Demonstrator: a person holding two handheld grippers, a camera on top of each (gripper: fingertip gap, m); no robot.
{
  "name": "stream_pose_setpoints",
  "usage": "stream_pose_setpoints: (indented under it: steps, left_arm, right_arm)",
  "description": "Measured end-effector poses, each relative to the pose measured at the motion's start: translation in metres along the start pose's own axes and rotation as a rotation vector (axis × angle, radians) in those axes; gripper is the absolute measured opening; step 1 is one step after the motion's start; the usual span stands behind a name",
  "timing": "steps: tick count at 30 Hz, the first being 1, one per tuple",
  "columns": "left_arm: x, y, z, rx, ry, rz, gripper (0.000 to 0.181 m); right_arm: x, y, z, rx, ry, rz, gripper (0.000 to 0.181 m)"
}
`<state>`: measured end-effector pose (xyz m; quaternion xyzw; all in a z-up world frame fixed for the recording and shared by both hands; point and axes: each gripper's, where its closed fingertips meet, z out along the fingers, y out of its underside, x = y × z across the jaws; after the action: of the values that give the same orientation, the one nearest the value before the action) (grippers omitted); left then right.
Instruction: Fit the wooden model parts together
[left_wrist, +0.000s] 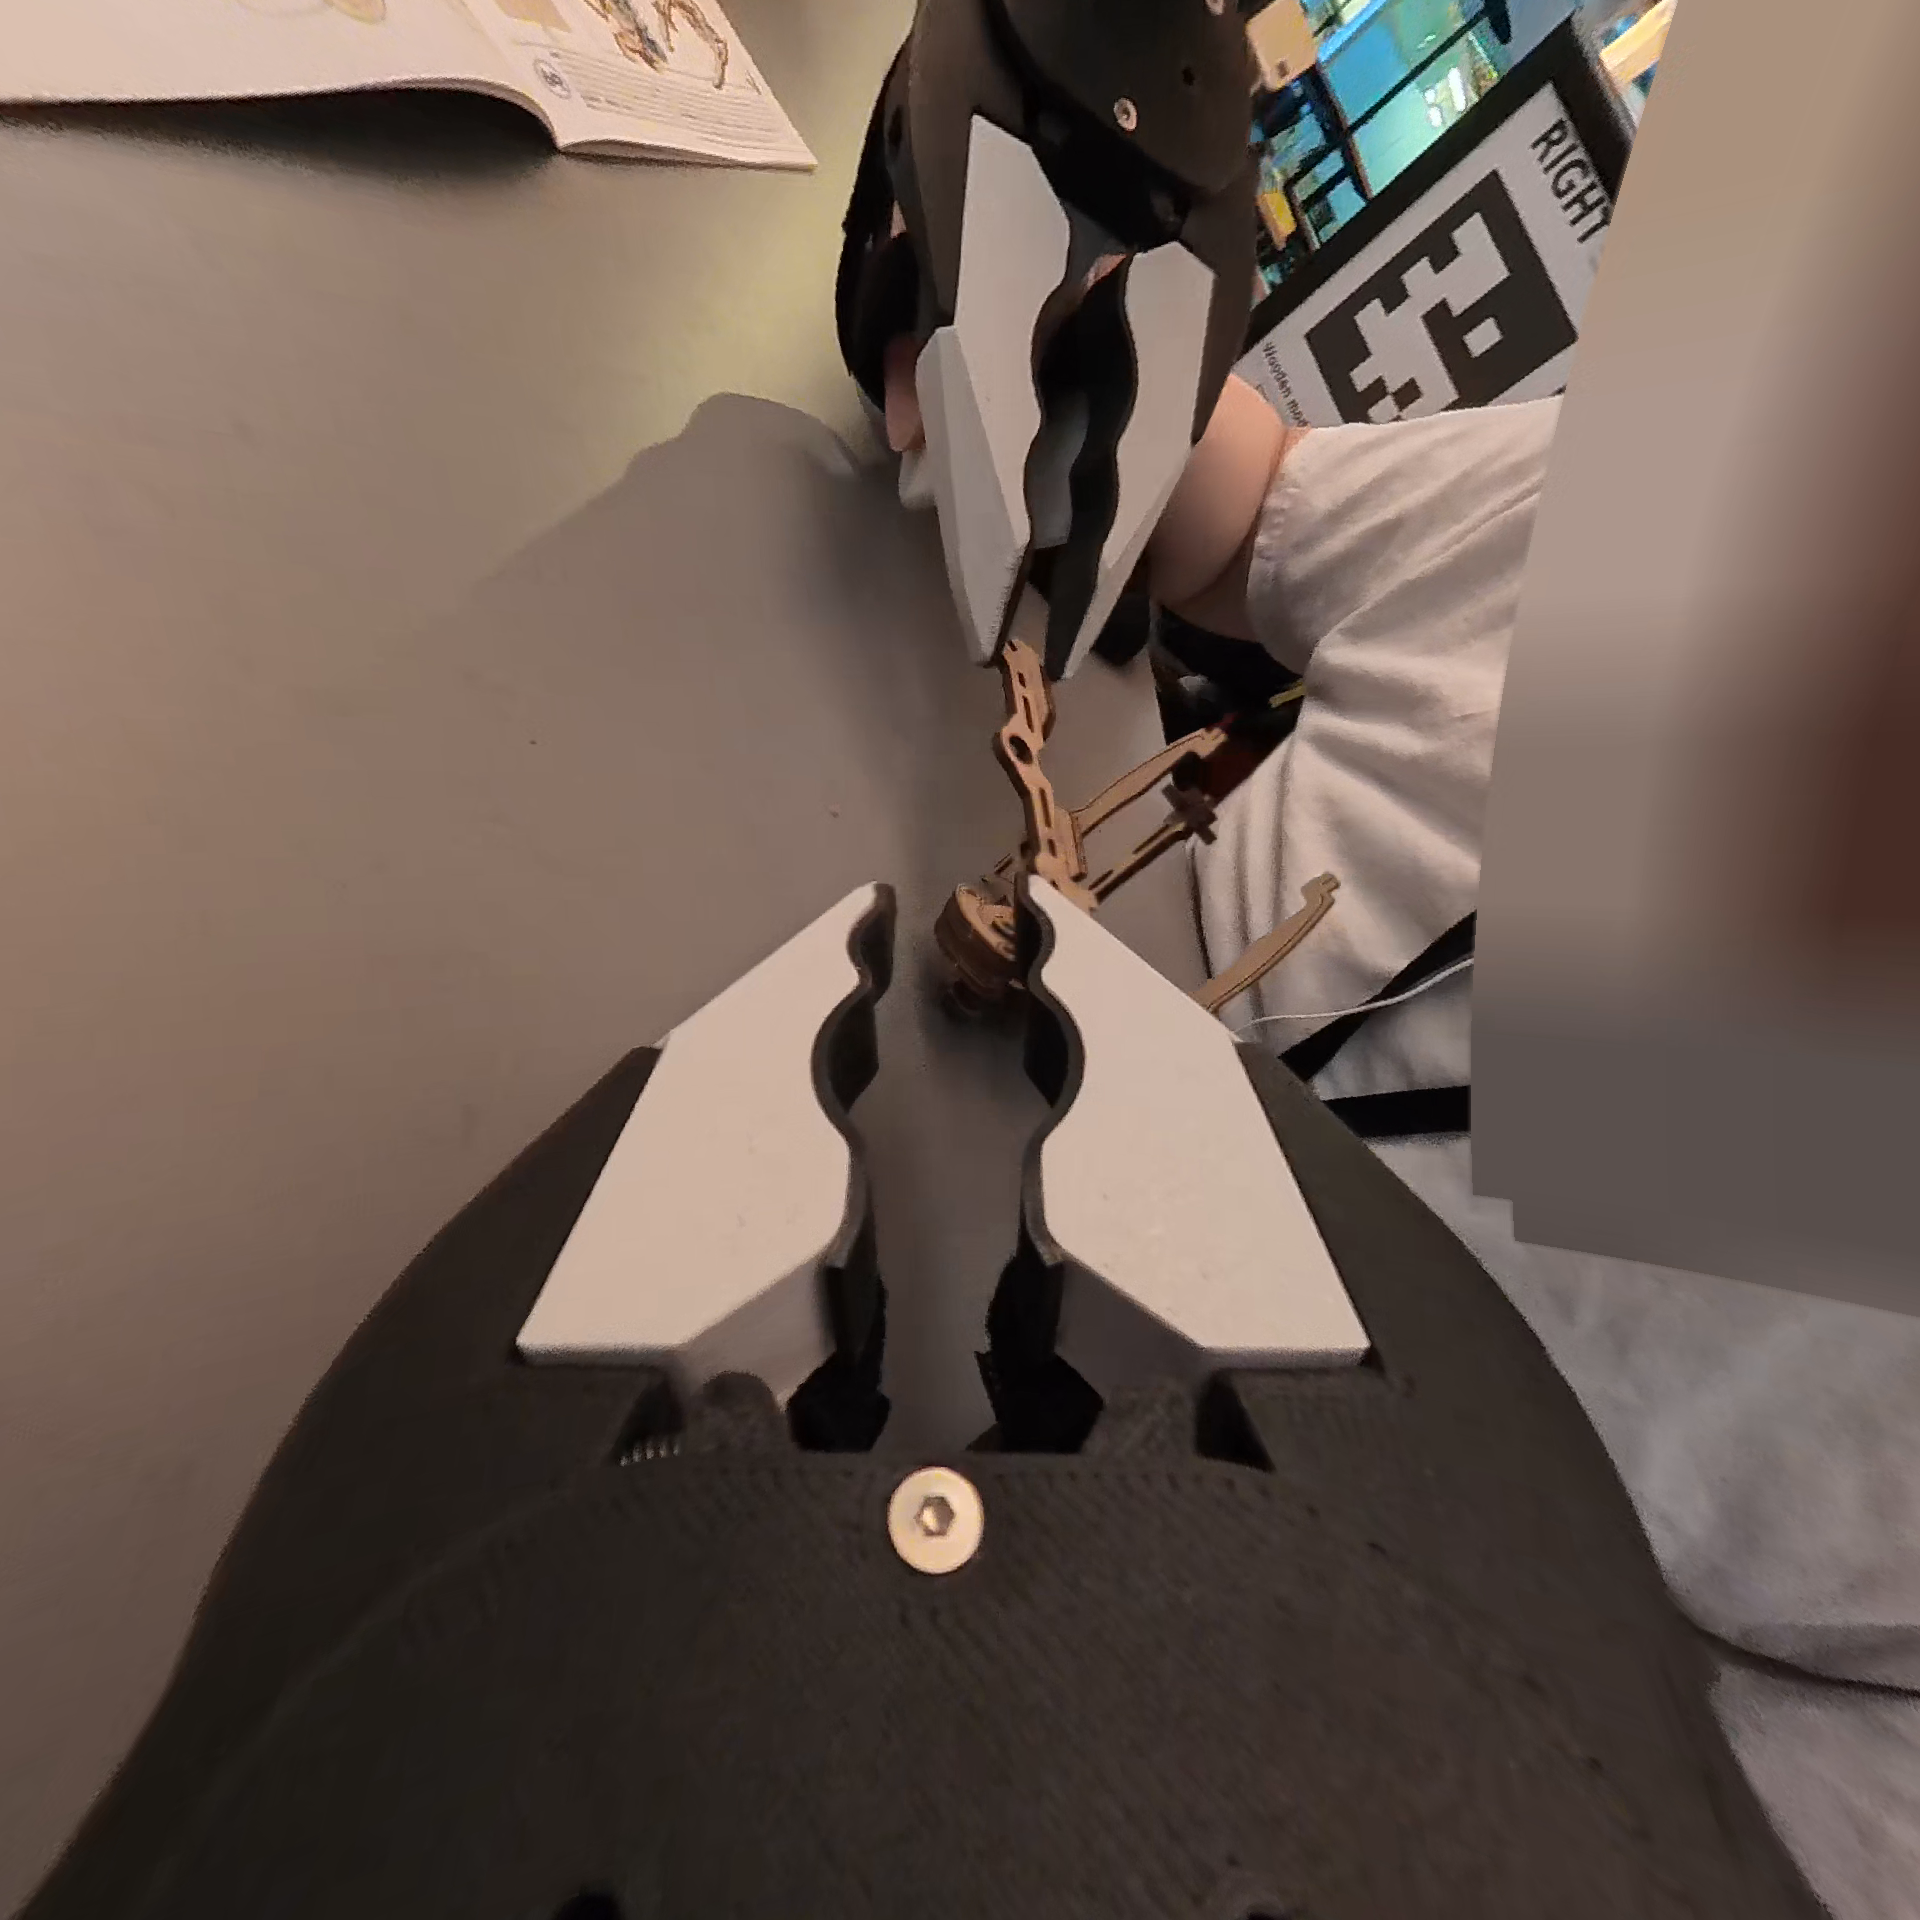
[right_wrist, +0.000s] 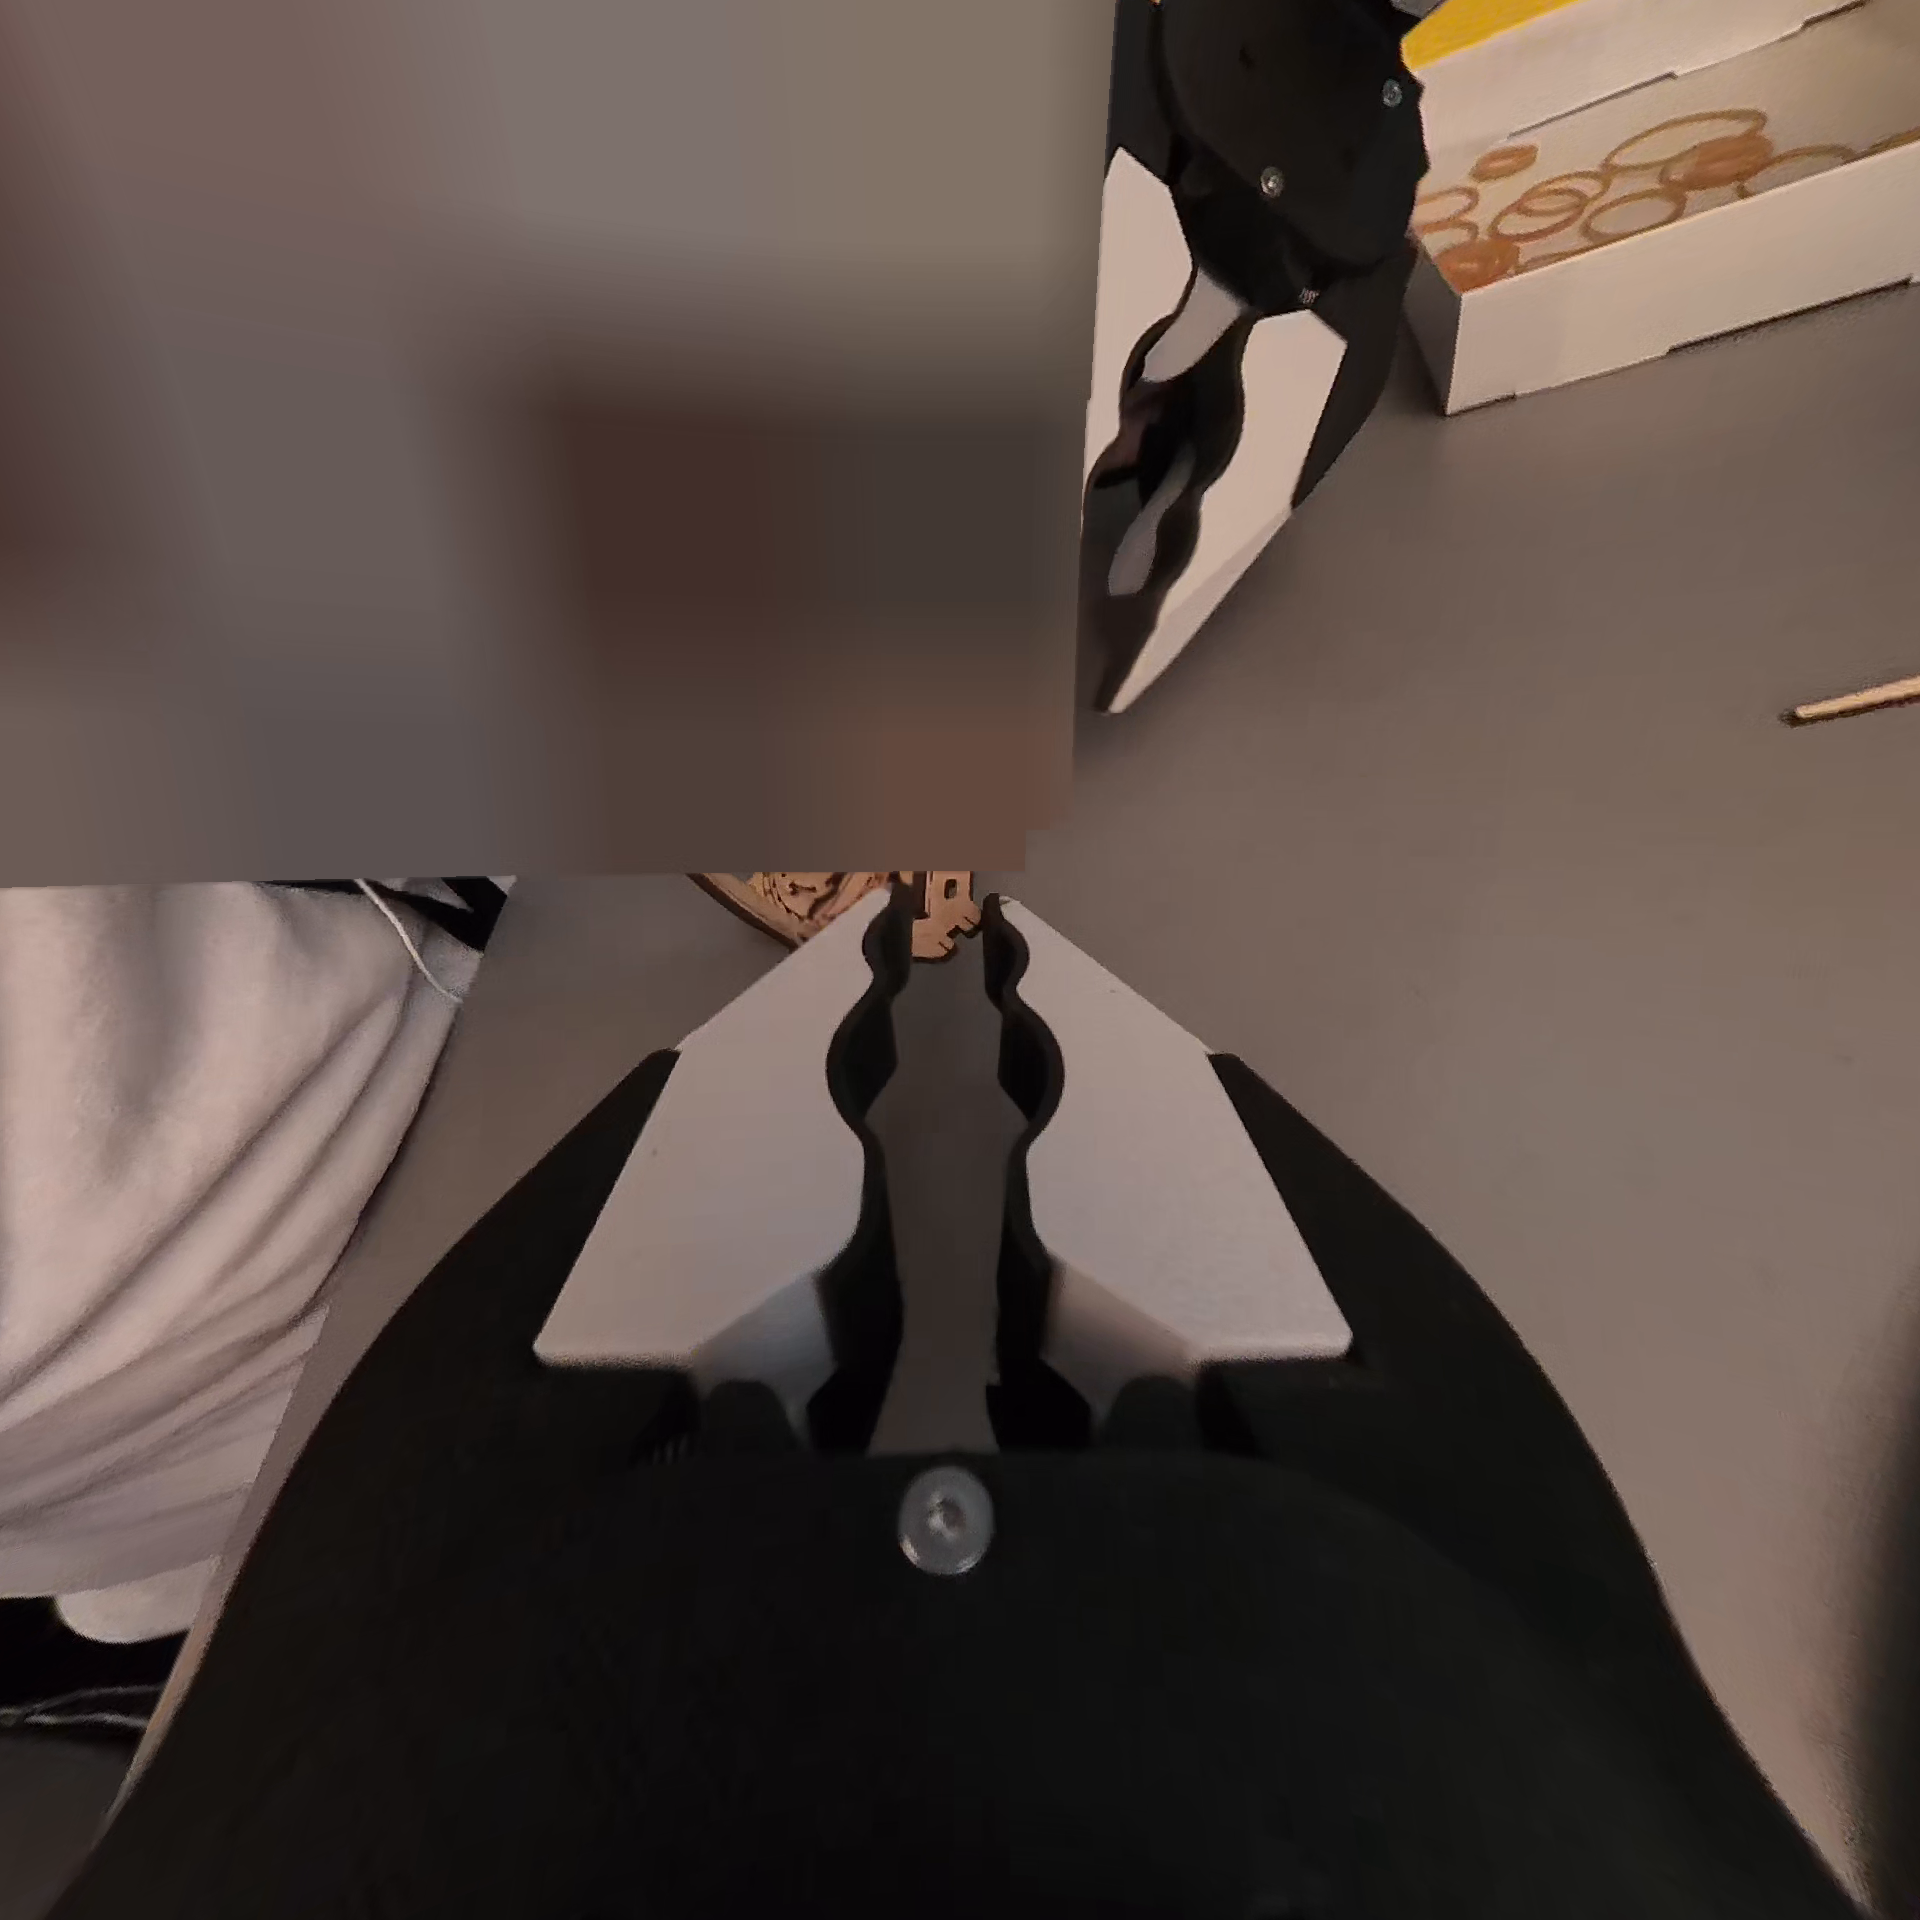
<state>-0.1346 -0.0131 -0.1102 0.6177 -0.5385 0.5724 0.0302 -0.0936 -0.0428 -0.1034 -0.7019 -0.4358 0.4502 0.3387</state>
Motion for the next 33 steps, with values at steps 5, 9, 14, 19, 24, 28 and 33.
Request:
stream_pose_setpoints:
  steps: [5, 9, 14, 19, 24, 28, 33]
  left_arm:
    - [0.001, -0.016, -0.01, 0.068, -0.068, -0.006, 0.034]
    - [0.012, -0.014, -0.024, 0.148, -0.143, -0.011, 0.042]
    - [0.032, 0.011, -0.041, 0.261, -0.273, 0.057, 0.042]
    - [0.036, 0.022, -0.04, 0.325, -0.288, 0.038, 0.04]
    - [0.019, 0.018, -0.031, 0.276, -0.301, 0.001, 0.036]
    - [0.004, 0.016, -0.019, 0.214, -0.307, -0.051, 0.034]
    - [-0.006, 0.01, -0.01, 0.182, -0.277, -0.097, 0.034]
  right_arm:
    - [0.002, 0.001, 0.015, -0.029, -0.004, 0.02, 0.012]
    - [0.001, -0.002, 0.015, -0.01, -0.023, 0.018, 0.012]
    - [-0.003, -0.008, 0.01, 0.046, -0.048, 0.023, 0.012]
    - [0.007, -0.014, 0.004, 0.065, 0.009, 0.037, 0.012]
    - [0.013, 0.01, 0.003, -0.051, 0.071, 0.025, 0.012]
    - [0.008, 0.013, 0.0, -0.074, 0.072, 0.002, 0.012]
    - [0.005, 0.011, 0.001, -0.054, 0.046, 0.021, 0.012]
